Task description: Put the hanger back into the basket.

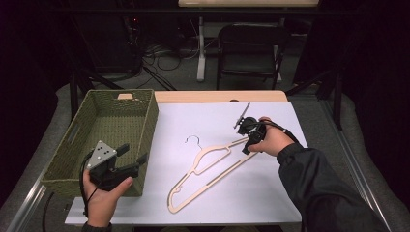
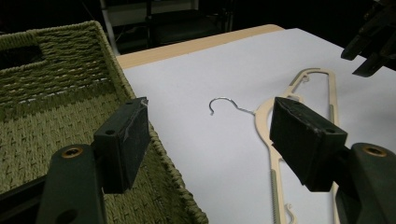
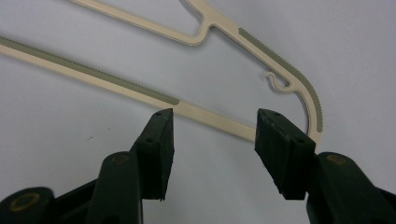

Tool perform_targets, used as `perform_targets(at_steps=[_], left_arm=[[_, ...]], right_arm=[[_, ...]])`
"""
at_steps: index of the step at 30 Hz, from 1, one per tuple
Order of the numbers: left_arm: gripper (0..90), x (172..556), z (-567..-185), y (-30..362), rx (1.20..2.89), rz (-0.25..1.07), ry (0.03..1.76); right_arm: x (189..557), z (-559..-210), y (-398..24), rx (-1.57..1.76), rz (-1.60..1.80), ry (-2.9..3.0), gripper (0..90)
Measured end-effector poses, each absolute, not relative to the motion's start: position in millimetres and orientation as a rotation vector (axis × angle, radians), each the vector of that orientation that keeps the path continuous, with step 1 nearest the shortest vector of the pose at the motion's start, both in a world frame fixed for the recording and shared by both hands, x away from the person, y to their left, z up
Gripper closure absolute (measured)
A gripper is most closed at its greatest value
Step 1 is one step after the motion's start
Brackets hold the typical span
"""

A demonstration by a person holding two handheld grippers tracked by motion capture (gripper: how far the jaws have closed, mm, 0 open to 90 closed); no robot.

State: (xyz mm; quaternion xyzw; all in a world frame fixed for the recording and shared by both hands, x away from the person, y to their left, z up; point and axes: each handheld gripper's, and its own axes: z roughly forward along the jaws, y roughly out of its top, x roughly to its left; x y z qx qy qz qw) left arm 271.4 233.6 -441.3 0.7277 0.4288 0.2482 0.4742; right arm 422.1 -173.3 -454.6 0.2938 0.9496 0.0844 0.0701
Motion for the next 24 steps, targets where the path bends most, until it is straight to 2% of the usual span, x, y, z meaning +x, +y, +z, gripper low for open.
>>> perform_targets(at_steps=[14,15,16,24], left_arm=[[28.9,271,-442,233,1.785,0.603,1.05],[29.0,271,-442,233,1.783,0.604,1.05],[28.9,271,-442,233,1.784,0.602,1.051],[29.0,271,-442,234,1.782,0.604,1.05]], right_arm=[[431,-470,-151,0.753,0.262,2.907,50.5],[432,-465,-148,0.737,0.165,2.936,50.8],[434,-467,-143,0.729,0.251,2.913,51.5],[439,-459,-126,0.702,0.214,2.926,52.4]])
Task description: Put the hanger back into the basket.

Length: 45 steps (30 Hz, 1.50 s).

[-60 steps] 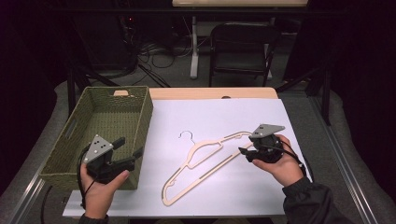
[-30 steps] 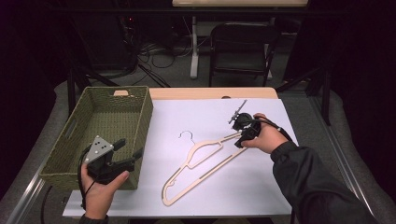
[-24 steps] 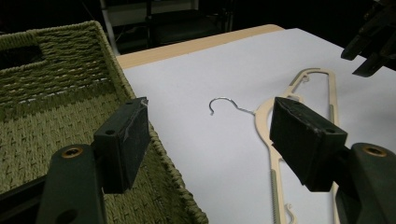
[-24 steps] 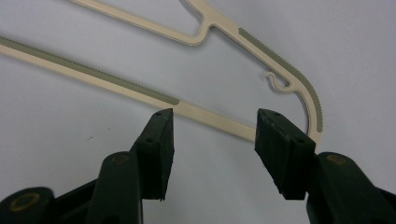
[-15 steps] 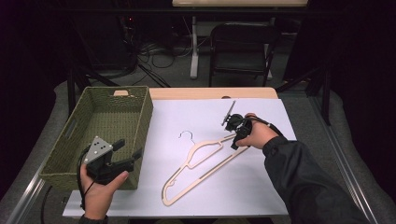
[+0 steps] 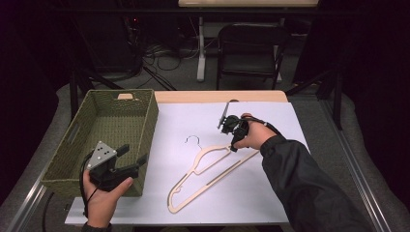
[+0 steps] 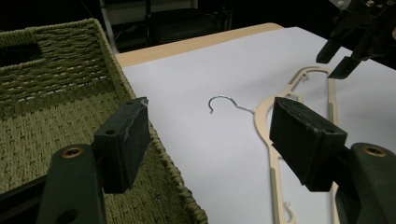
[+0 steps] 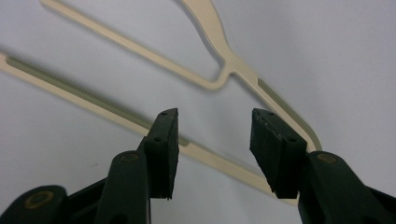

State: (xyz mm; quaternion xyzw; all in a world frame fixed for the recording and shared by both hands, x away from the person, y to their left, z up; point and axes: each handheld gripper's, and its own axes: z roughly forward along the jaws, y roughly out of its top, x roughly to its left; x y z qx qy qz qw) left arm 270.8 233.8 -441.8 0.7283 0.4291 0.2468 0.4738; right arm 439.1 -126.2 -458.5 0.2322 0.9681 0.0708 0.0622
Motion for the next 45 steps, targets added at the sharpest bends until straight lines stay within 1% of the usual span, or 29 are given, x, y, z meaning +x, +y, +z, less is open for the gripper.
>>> perform_targets(at_steps=[9,15,20,30,42,45], left_arm=[[29.0,270,-441,235,1.779,0.603,1.053],[29.0,271,-442,234,1.786,0.598,1.052],[29.0,271,-443,234,1.785,0.597,1.052],[29.1,271,-444,234,1.786,0.592,1.057],[29.1,272,-445,236,1.778,0.588,1.065],[29.1,271,-445,237,1.776,0.589,1.064]], right_arm=[[448,-459,-107,0.636,0.172,2.941,52.6],[453,-472,-97,0.589,0.205,2.943,52.9],[456,-476,-93,0.569,0.203,2.954,53.1],[460,-492,-83,0.481,0.18,2.975,57.7],[474,-509,-79,0.479,0.174,2.991,57.8],[476,-516,-78,0.487,0.255,2.966,57.8]])
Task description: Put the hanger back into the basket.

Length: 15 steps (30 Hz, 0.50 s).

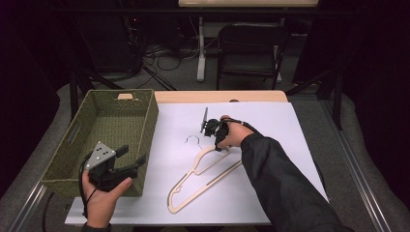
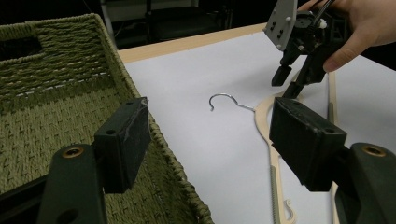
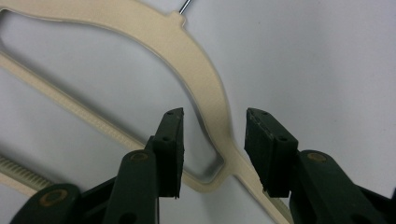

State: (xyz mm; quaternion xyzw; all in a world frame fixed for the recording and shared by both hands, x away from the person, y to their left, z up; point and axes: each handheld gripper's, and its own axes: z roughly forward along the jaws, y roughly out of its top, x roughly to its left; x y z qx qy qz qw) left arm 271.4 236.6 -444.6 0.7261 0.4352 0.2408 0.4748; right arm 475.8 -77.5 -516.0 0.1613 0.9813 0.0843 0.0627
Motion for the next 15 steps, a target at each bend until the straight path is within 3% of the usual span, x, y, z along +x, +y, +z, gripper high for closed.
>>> perform_targets(at_steps=[4,15], left_arm=[[29.1,271,-444,237,1.775,0.589,1.063],[29.1,271,-444,238,1.769,0.588,1.065]], right_arm=[[479,-511,-73,0.458,0.111,3.026,57.8],[480,-522,-71,0.445,0.131,3.037,61.6]])
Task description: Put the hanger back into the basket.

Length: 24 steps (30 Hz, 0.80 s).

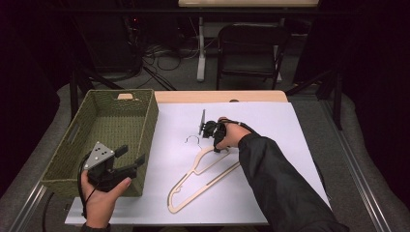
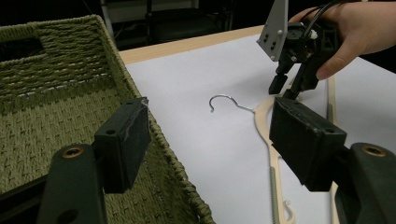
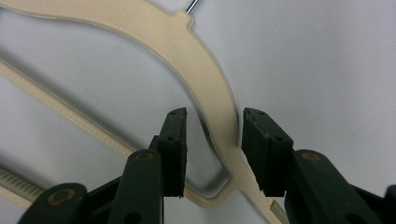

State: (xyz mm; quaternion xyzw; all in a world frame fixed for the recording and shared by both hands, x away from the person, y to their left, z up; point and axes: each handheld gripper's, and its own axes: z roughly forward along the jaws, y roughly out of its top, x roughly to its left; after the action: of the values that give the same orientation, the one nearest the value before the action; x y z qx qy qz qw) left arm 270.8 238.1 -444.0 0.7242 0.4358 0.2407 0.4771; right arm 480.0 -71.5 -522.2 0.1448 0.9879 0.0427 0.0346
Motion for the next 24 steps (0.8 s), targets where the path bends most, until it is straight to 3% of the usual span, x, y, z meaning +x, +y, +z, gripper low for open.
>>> perform_targets(at_steps=[11,16,24], left_arm=[[29.3,271.0,-444.4,239.6,1.767,0.584,1.076],[29.3,271.3,-445.0,239.4,1.767,0.582,1.078],[29.4,271.6,-445.0,239.3,1.768,0.585,1.079]], right_arm=[[480.0,-525.7,-70.9,0.419,0.073,3.046,63.9],[480.2,-525.4,-72.1,0.405,0.072,3.065,72.2],[478.9,-524.9,-73.4,0.358,0.054,3.077,74.4]])
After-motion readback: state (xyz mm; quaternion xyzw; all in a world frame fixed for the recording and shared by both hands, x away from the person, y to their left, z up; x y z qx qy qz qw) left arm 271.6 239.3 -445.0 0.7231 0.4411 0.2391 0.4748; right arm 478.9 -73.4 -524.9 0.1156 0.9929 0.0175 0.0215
